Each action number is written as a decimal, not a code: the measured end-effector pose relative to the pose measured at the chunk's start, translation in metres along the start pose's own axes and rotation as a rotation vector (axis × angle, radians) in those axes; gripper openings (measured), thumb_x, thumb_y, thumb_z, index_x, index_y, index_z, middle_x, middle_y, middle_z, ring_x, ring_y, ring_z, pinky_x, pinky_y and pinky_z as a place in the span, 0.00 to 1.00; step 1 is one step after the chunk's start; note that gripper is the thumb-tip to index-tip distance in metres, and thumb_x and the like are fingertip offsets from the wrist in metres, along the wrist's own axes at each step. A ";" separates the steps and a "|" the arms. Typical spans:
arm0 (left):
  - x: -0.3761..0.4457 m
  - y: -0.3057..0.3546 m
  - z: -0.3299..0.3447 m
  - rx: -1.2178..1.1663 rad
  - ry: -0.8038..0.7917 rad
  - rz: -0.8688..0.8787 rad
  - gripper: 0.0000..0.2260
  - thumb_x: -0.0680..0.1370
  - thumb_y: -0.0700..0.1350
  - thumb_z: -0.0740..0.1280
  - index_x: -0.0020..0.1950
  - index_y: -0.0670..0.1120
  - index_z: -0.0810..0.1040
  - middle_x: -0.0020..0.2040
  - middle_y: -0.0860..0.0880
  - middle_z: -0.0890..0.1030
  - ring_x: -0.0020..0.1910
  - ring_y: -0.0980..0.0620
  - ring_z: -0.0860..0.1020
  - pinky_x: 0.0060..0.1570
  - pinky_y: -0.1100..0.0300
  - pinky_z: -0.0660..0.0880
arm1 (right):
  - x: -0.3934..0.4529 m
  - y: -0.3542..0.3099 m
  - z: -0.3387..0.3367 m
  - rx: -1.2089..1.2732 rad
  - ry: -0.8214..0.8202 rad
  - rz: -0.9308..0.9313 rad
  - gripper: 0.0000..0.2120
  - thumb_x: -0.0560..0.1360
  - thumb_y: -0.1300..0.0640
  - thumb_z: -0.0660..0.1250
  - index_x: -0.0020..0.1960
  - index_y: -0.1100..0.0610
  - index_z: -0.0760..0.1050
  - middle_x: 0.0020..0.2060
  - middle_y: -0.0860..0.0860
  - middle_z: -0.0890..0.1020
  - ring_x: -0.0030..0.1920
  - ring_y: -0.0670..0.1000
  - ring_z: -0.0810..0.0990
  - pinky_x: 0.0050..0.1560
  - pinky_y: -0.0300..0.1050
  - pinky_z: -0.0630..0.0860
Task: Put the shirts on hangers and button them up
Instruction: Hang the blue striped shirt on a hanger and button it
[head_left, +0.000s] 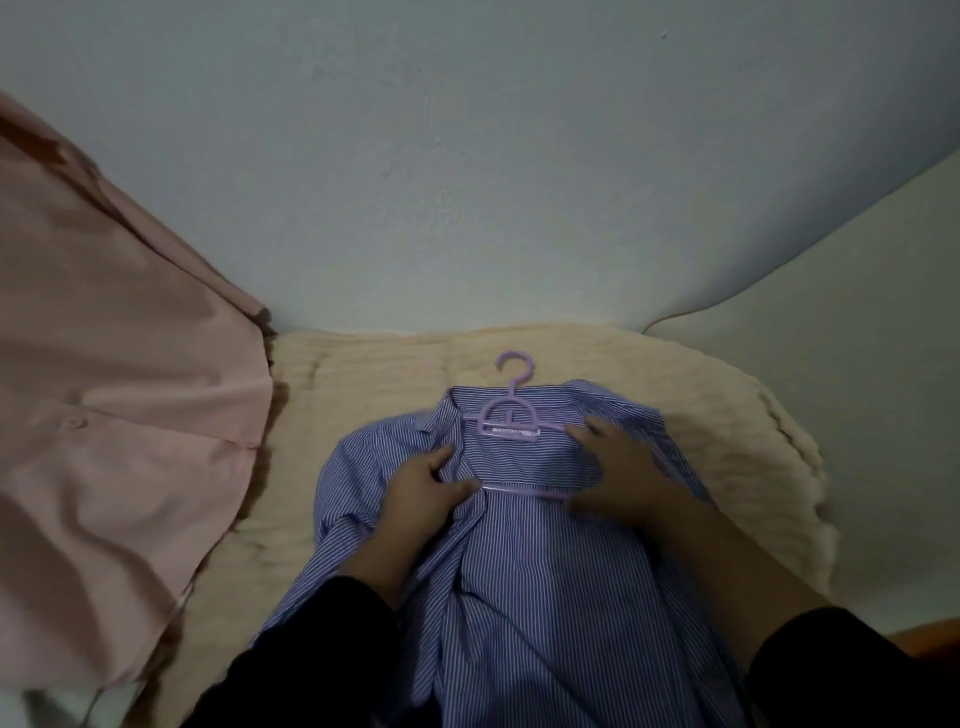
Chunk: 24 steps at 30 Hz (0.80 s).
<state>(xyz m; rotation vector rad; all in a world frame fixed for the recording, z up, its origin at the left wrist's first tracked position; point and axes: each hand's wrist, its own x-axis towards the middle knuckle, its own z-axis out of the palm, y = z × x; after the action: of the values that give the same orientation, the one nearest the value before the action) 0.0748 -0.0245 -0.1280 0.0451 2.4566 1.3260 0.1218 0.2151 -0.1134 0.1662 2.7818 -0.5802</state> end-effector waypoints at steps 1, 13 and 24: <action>0.003 -0.002 0.001 0.139 0.030 0.021 0.32 0.70 0.53 0.75 0.71 0.49 0.70 0.68 0.50 0.74 0.62 0.54 0.75 0.58 0.61 0.69 | -0.002 0.004 -0.003 0.112 0.051 0.032 0.47 0.63 0.36 0.72 0.76 0.50 0.58 0.76 0.54 0.52 0.76 0.55 0.52 0.74 0.56 0.52; 0.018 -0.004 0.015 0.262 -0.078 0.274 0.37 0.65 0.57 0.77 0.71 0.51 0.70 0.66 0.48 0.75 0.64 0.49 0.73 0.63 0.59 0.69 | -0.008 0.051 -0.023 0.596 0.232 0.396 0.12 0.76 0.63 0.65 0.57 0.56 0.80 0.52 0.56 0.81 0.45 0.54 0.78 0.37 0.37 0.71; 0.023 -0.002 0.009 0.292 -0.059 0.254 0.32 0.66 0.53 0.77 0.67 0.45 0.75 0.67 0.45 0.74 0.66 0.46 0.72 0.64 0.59 0.67 | -0.026 0.049 -0.079 0.357 0.330 0.307 0.12 0.76 0.64 0.64 0.59 0.63 0.78 0.58 0.59 0.79 0.58 0.58 0.77 0.57 0.44 0.70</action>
<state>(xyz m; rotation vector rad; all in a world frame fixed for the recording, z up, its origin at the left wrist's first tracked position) 0.0563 -0.0145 -0.1409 0.4750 2.6386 1.0275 0.1340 0.2904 -0.0544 0.8163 2.8411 -1.0407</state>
